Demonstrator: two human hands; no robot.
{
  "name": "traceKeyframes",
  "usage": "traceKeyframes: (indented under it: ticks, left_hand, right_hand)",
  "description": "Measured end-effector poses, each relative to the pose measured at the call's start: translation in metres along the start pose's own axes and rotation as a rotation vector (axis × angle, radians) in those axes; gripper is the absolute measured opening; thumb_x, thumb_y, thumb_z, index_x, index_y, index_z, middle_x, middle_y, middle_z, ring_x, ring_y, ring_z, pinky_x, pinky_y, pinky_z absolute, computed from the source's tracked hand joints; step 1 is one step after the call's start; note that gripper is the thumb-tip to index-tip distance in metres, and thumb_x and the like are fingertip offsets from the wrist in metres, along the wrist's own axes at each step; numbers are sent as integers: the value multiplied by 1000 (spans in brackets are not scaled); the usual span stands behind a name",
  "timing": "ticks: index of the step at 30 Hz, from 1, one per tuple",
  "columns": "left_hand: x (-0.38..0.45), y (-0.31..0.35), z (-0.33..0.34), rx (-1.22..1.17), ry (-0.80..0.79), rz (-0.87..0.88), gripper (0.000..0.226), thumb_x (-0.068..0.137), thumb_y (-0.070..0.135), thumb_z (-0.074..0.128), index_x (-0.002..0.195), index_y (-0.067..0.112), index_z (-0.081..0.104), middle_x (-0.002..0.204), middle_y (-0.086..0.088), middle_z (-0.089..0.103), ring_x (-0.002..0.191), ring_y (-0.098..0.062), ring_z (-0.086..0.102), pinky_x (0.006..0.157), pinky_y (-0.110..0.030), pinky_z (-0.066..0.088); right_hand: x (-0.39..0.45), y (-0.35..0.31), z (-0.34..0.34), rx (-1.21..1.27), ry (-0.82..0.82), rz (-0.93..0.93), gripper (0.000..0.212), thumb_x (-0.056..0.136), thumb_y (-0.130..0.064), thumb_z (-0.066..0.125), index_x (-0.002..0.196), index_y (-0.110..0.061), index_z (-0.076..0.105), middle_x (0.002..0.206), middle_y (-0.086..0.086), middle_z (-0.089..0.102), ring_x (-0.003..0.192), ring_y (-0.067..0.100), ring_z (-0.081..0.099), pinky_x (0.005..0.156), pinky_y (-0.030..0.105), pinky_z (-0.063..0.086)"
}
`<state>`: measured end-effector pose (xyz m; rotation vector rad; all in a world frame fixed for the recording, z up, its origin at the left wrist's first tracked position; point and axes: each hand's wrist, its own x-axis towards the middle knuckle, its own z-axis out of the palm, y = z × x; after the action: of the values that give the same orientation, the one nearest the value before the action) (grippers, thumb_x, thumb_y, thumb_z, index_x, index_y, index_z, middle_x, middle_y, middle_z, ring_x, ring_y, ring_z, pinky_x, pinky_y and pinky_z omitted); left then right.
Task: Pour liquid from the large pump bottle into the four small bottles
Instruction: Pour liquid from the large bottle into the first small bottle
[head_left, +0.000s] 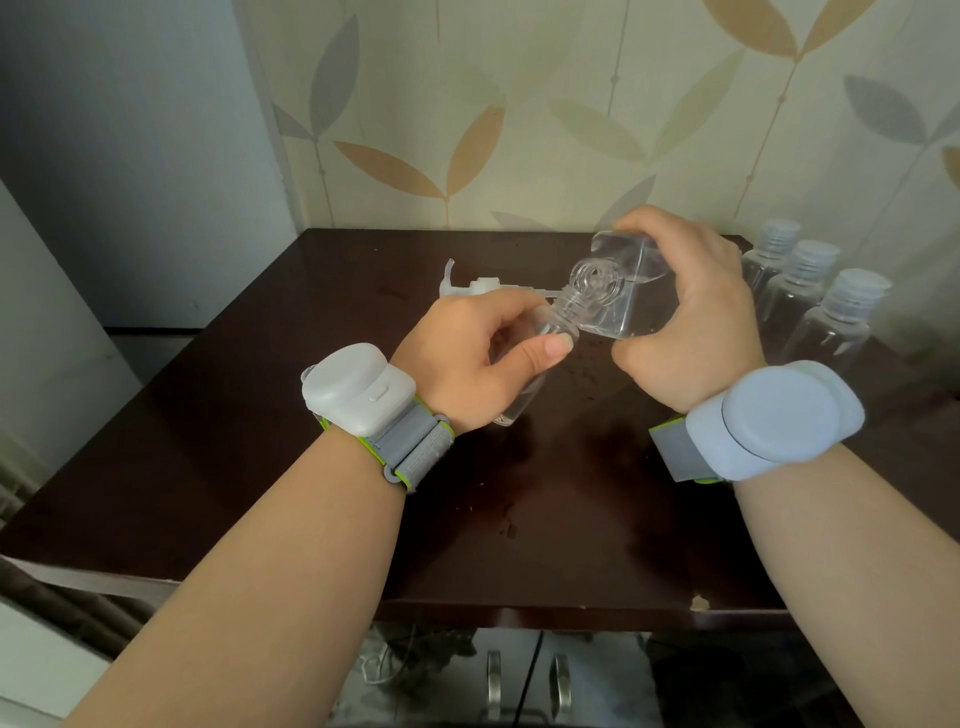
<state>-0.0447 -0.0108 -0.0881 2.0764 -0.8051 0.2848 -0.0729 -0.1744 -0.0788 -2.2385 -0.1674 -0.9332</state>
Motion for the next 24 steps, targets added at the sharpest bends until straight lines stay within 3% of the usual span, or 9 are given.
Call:
traceKeyframes:
  ticks: [6,12,18,24]
  left_hand:
    - [0,-1,0,-1,17,11,35,77,38,52,92,9,65,74,-15,65,69,-20,54,65,-29,43]
    - [1,-1,0,-20,-3,9,28,78,37,52,85,13,63,68,-12,60,57,-7,45,61,-25,41]
    - [0,-1,0,-17,-4,-5,29,77,39,52,88,15,64,69,-6,60,60,-11,50,64,-31,45]
    - [0,-2,0,-20,-2,3,24,78,38,52,83,17,62,72,-12,62,62,-19,53,65,-35,46]
  right_hand:
    - [1,1,-1,-3,3,3,59,56,9,60,110,-15,56,95,-2,42,94,15,31,98,57,28]
    - [0,0,0,-1,11,1,61,55,10,59,110,-14,56,95,-2,42,94,15,31,98,58,28]
    - [0,1,1,-6,10,1,62,55,11,59,111,-15,56,95,-2,42,95,15,31,97,52,30]
    - [0,1,0,-9,12,-17,60,57,10,60,112,-14,56,95,-2,41,94,16,31,96,49,31]
